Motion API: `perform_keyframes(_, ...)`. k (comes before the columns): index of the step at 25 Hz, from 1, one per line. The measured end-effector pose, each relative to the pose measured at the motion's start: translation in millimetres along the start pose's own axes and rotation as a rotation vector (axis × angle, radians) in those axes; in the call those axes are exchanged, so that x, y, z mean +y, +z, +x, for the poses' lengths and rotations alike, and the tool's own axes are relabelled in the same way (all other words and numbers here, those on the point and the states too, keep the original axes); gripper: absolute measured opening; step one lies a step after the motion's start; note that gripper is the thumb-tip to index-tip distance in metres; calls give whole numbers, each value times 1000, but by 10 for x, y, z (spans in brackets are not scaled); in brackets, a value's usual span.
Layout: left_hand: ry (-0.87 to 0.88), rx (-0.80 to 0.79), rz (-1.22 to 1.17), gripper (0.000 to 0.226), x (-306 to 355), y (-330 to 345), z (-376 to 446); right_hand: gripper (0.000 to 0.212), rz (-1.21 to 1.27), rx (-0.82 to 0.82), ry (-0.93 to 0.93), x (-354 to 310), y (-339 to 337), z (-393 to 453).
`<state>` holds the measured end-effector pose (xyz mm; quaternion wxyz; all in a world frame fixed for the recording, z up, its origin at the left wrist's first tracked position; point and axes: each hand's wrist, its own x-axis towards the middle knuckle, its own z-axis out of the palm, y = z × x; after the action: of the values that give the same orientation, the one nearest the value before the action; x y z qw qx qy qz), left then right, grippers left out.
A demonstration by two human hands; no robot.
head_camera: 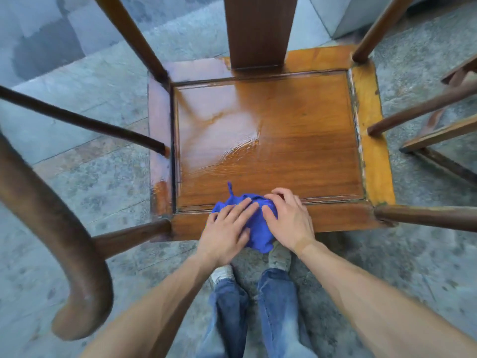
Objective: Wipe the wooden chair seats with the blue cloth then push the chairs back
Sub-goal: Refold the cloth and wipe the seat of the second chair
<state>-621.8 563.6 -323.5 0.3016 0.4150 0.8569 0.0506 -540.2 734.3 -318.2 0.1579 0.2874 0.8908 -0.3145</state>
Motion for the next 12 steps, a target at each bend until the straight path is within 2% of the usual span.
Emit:
perform_keyframes(3,-136,12,57,65,-307,-188,-40,58,0,-137,48,-57,5,-2)
perform_keyframes(5,-190,-45,103,68,-379,-270,-35,66,-51,-170,53,-109,19,6)
perform_keyframes(8,-230,-97,22,62,-349,-279,-9,42,65,-94,111,-139,67,-28)
perform_keyframes(10,-251,-95,-31,44,-304,-239,-43,30,117,-71,142,-131,83,-75)
perform_keyframes(12,-246,-73,-63,31,-271,-195,-134,27,117,-80,123,-112,70,-158)
